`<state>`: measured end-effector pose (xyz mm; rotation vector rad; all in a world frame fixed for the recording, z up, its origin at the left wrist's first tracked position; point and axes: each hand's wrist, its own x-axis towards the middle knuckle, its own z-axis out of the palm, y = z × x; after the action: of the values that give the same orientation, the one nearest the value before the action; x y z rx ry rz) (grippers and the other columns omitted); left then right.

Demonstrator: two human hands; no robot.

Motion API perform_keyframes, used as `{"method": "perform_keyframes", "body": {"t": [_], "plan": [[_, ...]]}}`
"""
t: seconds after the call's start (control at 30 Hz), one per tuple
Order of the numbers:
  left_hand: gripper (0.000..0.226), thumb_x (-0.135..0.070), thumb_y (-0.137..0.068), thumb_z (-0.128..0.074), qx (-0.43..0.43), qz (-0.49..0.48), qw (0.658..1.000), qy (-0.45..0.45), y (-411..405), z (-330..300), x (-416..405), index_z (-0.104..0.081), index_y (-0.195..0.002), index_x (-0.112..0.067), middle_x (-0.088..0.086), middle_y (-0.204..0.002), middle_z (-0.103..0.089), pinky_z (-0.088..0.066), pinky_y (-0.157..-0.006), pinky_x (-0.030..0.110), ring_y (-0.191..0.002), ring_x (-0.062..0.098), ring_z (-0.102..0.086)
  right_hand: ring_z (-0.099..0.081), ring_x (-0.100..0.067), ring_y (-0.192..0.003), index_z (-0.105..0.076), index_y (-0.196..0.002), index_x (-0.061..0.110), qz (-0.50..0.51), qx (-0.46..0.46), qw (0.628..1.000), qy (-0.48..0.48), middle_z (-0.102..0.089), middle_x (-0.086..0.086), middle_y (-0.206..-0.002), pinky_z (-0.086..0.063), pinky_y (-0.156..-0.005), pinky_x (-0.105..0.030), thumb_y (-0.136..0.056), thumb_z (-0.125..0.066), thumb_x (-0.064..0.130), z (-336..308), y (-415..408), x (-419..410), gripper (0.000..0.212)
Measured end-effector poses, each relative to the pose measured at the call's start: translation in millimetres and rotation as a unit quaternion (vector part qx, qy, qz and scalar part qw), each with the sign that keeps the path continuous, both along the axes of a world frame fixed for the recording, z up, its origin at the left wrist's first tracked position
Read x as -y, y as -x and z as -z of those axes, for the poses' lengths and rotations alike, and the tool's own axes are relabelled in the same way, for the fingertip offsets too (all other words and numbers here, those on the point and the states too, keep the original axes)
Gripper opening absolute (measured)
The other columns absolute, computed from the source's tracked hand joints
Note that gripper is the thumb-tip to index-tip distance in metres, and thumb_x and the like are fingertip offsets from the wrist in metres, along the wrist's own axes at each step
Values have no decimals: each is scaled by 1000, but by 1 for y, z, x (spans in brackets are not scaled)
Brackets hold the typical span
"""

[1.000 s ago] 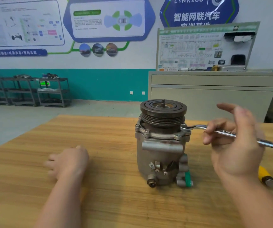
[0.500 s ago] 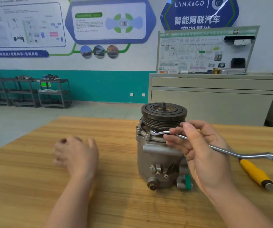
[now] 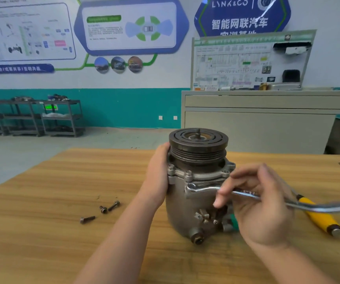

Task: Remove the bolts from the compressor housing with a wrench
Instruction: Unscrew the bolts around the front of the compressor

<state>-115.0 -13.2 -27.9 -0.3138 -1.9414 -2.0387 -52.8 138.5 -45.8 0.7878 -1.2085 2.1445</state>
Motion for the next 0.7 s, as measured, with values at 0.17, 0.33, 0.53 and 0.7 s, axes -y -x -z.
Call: {"method": "perform_keyframes", "body": {"t": [0.17,0.33,0.53,0.7], "plan": [[28,-35,-103,-30,-76,-245,966,28,-29,24,-19,-51,-116,-23,-9,-113,-51,-30,-88,15,-110,6,-41,-40,-17,-30,-62,-57,11,-37,179,960,213,-52,-7,-45,-36,-41,-15,-98,-36,29,-14,16,-24,52],[37,-48,-90,-36,-189,-378,903,74,-46,38,-22,-45,-110,-19,-2,-127,-43,-29,-105,36,-121,13,-36,-45,-17,-34,-57,-66,10,25,210,948,239,-56,-6,-49,-40,-40,-18,-100,-42,33,-26,18,-36,43],[35,-46,-89,-37,-230,-337,913,19,-47,42,-26,-41,-112,-19,-2,-139,-43,-31,-104,22,-127,8,-41,-60,-18,-40,-61,-73,10,103,166,971,140,-67,-7,-57,-49,-43,-21,-97,-47,43,-27,12,-30,43],[32,-36,-93,-31,-255,-344,904,13,-44,42,-25,-43,-113,-14,11,-136,-50,-34,-104,30,-124,16,-46,-65,-24,-46,-66,-69,21,193,66,979,16,-70,-8,-65,-53,-47,-25,-89,-50,53,-27,0,-22,41]]}}
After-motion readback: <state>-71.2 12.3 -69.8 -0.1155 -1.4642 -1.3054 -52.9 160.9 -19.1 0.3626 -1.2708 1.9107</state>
